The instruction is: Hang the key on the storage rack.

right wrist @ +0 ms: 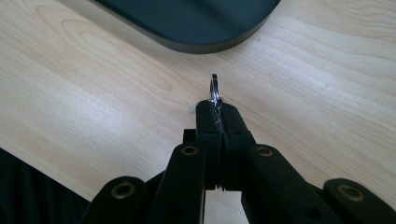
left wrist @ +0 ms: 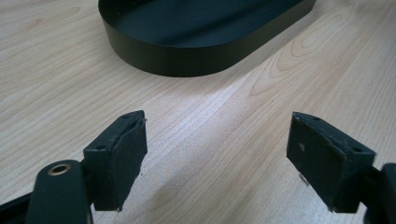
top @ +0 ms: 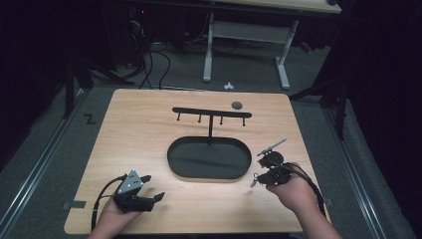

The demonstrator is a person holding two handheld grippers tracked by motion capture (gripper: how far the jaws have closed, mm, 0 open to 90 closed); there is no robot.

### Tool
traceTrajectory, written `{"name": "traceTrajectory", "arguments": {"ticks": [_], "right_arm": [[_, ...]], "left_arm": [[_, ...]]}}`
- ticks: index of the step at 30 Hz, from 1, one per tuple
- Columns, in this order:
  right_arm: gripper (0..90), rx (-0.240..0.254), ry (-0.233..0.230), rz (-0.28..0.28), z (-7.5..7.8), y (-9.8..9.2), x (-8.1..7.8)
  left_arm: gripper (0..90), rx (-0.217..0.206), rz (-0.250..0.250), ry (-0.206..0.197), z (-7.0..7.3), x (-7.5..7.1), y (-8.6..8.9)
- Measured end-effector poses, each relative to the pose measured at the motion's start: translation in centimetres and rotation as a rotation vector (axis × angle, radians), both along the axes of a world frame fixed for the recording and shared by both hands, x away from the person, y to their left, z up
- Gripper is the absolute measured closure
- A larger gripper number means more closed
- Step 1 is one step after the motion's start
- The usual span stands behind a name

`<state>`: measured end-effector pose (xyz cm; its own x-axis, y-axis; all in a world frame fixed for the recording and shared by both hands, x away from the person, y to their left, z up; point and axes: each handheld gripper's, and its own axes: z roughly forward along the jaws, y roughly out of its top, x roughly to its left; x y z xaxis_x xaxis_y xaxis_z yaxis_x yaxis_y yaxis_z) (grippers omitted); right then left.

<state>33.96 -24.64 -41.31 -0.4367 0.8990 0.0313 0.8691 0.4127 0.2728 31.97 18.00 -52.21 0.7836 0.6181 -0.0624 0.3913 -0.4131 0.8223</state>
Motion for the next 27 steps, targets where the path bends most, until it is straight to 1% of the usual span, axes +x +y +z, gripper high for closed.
{"name": "traceTrajectory", "arguments": {"ticks": [1, 4, 7, 12, 13, 15, 16, 17, 20, 23, 24, 27], "right_arm": [[88.6, -0.002, 0.007, -0.014, 0.3, 0.1, 0.1], [88.6, -0.006, 0.000, -0.006, 0.7, 0.2, 0.4], [88.5, -0.015, 0.001, -0.009, 1.2, 0.5, 0.6], [88.5, 0.000, 0.000, -0.006, 1.7, 0.8, 1.0], [88.5, -0.005, 0.004, -0.005, 1.8, 0.9, 1.1], [88.5, -0.005, -0.002, 0.004, 2.0, 0.9, 1.3], [88.5, -0.002, 0.003, -0.004, 2.1, 1.0, 1.3], [88.5, -0.002, -0.002, 0.003, 2.2, 1.0, 1.4], [88.5, 0.002, 0.000, -0.006, 2.5, 1.1, 1.6], [88.5, -0.008, -0.014, 0.006, 2.7, 1.1, 1.8], [88.5, 0.000, -0.012, -0.004, 2.8, 1.2, 1.8], [88.5, 0.003, -0.024, -0.002, 3.0, 1.2, 2.0]], "left_arm": [[20.7, -0.001, 0.000, -0.001, 0.0, 0.0, 0.0], [20.7, 0.000, 0.000, 0.001, 0.0, 0.0, 0.0], [20.7, 0.001, -0.001, 0.000, 0.0, 0.0, 0.0], [20.6, -0.003, 0.000, 0.002, 0.0, 0.0, 0.0], [20.6, -0.001, -0.001, 0.001, 0.0, 0.0, 0.0], [20.6, -0.002, -0.001, 0.001, 0.0, 0.0, 0.0], [20.6, -0.002, -0.001, 0.001, 0.0, 0.0, 0.0], [20.6, 0.000, 0.000, 0.000, 0.0, 0.0, 0.0], [20.6, -0.003, 0.001, -0.002, 0.0, 0.0, 0.0], [20.5, -0.004, 0.004, -0.002, 0.1, 0.0, 0.1], [20.5, -0.005, 0.005, -0.003, 0.1, 0.0, 0.1], [20.4, -0.007, 0.006, -0.003, 0.1, 0.0, 0.1]]}}
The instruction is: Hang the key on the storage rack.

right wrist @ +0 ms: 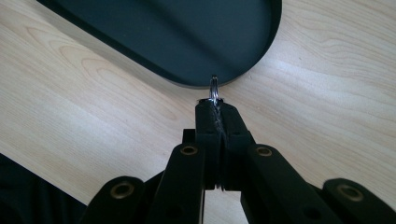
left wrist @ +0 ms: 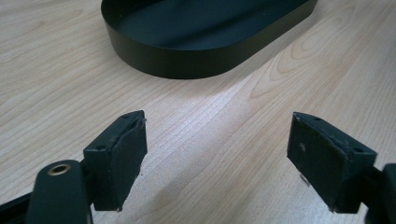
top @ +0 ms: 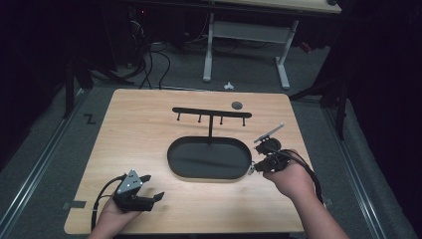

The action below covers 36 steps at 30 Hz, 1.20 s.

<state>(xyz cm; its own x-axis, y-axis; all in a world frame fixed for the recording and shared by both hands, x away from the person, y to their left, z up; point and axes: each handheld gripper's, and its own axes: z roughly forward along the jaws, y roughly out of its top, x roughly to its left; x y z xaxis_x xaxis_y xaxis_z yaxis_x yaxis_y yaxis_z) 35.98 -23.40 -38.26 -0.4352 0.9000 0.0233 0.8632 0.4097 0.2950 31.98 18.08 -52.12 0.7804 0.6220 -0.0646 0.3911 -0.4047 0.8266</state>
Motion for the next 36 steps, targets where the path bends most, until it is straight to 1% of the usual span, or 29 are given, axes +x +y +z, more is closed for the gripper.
{"name": "traceTrajectory", "arguments": {"ticks": [3, 8, 9, 16, 19, 23, 30, 33, 36], "right_arm": [[88.6, 0.010, -0.004, -0.002, 0.2, 0.1, 0.2], [88.5, 0.013, -0.011, -0.004, 0.7, 0.2, 0.6], [88.6, 0.007, -0.009, -0.003, 0.9, 0.3, 0.7], [88.6, 0.014, -0.029, -0.004, 1.8, 0.6, 1.2], [88.5, 0.023, -0.037, -0.005, 2.0, 0.7, 1.4], [88.5, 0.022, -0.047, -0.003, 2.5, 0.9, 1.8], [88.5, 0.019, -0.047, -0.008, 3.2, 1.2, 2.5], [88.5, 0.023, -0.056, -0.006, 3.4, 1.2, 2.6], [88.5, 0.024, -0.050, -0.009, 3.5, 1.3, 2.8]], "left_arm": [[20.1, -0.001, 0.002, 0.001, 0.0, 0.0, 0.0], [20.0, -0.001, 0.002, 0.001, 0.0, 0.0, 0.0], [20.0, -0.001, 0.001, 0.002, 0.0, 0.1, 0.0], [19.9, 0.001, 0.012, 0.004, 0.0, 0.1, 0.1], [19.8, 0.001, 0.014, 0.002, 0.0, 0.1, 0.1], [19.9, 0.001, 0.011, 0.001, 0.0, 0.1, 0.1], [19.6, -0.012, 0.026, -0.001, 0.1, 0.2, 0.2], [19.5, -0.007, 0.023, 0.001, 0.1, 0.2, 0.2], [19.5, -0.007, 0.022, 0.002, 0.1, 0.1, 0.2]]}}
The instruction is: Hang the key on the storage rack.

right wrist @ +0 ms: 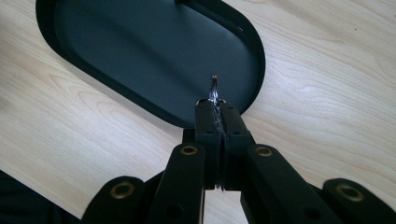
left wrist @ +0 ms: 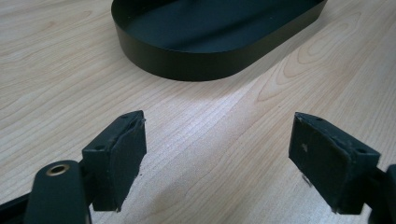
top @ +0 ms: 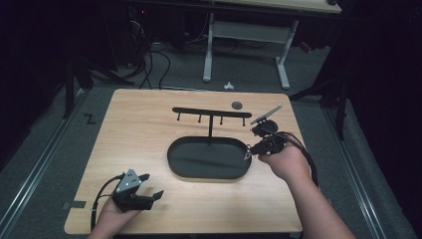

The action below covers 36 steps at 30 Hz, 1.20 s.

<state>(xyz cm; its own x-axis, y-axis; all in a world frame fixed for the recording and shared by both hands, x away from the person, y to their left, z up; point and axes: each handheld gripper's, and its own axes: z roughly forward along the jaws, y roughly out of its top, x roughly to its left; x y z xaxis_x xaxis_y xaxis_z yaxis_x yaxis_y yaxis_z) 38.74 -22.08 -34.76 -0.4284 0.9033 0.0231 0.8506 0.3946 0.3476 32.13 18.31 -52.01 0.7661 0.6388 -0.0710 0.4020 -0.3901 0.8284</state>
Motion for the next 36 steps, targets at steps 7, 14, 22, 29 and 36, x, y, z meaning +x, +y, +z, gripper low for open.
{"name": "traceTrajectory", "arguments": {"ticks": [7, 14, 22, 29, 36], "right_arm": [[88.6, 0.001, -0.017, 0.004, 0.9, 0.2, 0.5], [88.5, 0.003, -0.033, -0.003, 1.9, 0.6, 1.4], [88.6, 0.016, -0.064, 0.004, 3.3, 1.2, 2.4], [88.6, 0.020, -0.074, 0.005, 3.7, 1.4, 3.1], [88.6, 0.022, -0.075, -0.008, 3.8, 1.3, 3.6]], "left_arm": [[19.5, -0.001, 0.000, 0.004, -0.1, 0.0, 0.1], [19.5, 0.005, -0.003, 0.009, -0.2, 0.0, 0.0], [19.5, 0.006, -0.005, 0.011, -0.2, 0.0, 0.1], [19.5, 0.004, -0.003, 0.015, -0.2, 0.0, 0.2], [19.6, 0.000, 0.000, 0.014, -0.1, 0.0, 0.4]]}}
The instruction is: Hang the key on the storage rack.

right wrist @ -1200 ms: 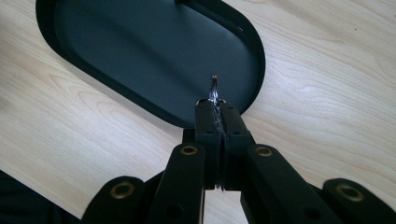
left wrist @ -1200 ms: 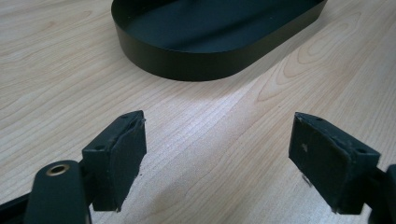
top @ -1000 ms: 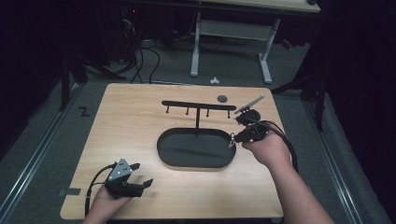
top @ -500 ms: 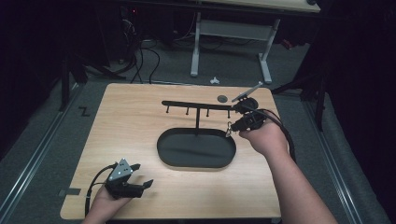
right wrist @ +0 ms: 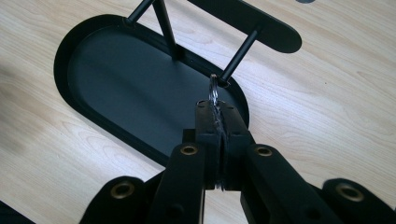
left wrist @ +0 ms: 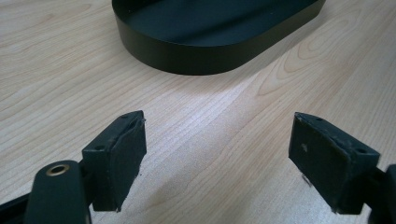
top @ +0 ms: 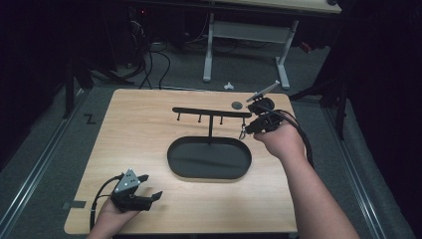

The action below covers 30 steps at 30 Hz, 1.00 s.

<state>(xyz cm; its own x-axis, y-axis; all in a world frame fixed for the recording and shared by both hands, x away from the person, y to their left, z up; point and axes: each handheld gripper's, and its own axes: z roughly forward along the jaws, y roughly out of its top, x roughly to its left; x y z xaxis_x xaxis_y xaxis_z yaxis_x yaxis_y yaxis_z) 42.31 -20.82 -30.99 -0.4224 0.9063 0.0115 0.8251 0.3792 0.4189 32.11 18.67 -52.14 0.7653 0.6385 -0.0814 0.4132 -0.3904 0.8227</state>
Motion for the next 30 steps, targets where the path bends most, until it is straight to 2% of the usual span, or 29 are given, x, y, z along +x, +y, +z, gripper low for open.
{"name": "traceTrajectory", "arguments": {"ticks": [30], "right_arm": [[88.4, -0.009, -0.016, -0.047, -0.1, -0.1, 2.1]], "left_arm": [[19.6, -0.001, -0.007, 0.002, 0.0, 0.0, 0.0]]}}
